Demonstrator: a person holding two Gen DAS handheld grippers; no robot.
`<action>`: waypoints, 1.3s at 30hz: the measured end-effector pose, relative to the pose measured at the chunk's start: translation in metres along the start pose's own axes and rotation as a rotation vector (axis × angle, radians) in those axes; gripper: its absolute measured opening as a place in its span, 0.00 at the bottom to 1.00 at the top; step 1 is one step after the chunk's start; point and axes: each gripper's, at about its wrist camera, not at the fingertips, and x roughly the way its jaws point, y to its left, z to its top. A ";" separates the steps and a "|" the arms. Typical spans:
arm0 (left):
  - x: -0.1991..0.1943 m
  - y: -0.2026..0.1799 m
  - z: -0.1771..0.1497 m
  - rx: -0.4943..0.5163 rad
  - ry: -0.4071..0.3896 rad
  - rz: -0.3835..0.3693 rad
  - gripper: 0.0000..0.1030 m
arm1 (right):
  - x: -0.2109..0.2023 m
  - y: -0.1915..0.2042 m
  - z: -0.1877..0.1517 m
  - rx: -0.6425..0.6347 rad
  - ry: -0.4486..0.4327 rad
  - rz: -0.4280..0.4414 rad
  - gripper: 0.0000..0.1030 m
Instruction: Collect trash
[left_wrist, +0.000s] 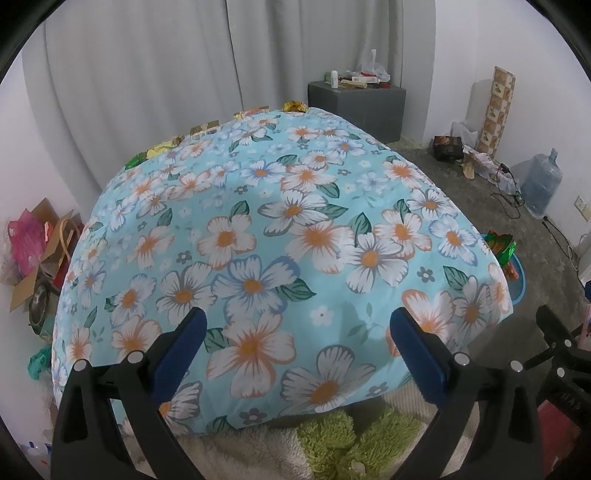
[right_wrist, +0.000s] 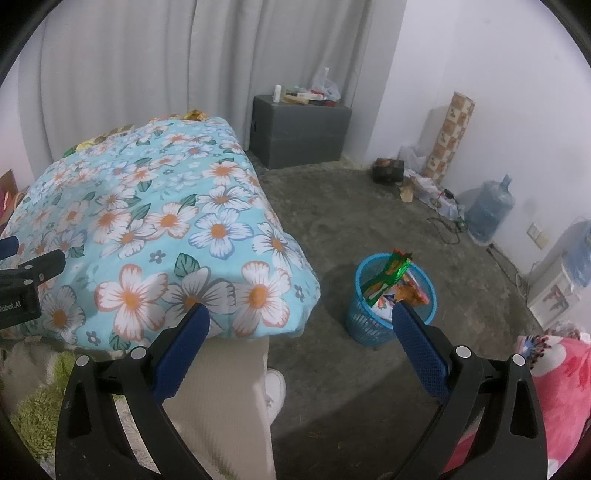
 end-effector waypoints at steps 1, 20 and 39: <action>0.000 0.000 0.000 0.000 0.003 0.001 0.95 | 0.000 0.000 0.000 -0.001 0.000 -0.001 0.92; 0.004 0.001 -0.005 0.000 0.018 0.006 0.95 | 0.001 0.004 0.001 0.002 0.003 -0.006 0.92; 0.005 0.002 -0.007 0.004 0.022 0.007 0.95 | 0.002 0.002 -0.001 -0.005 0.004 -0.003 0.92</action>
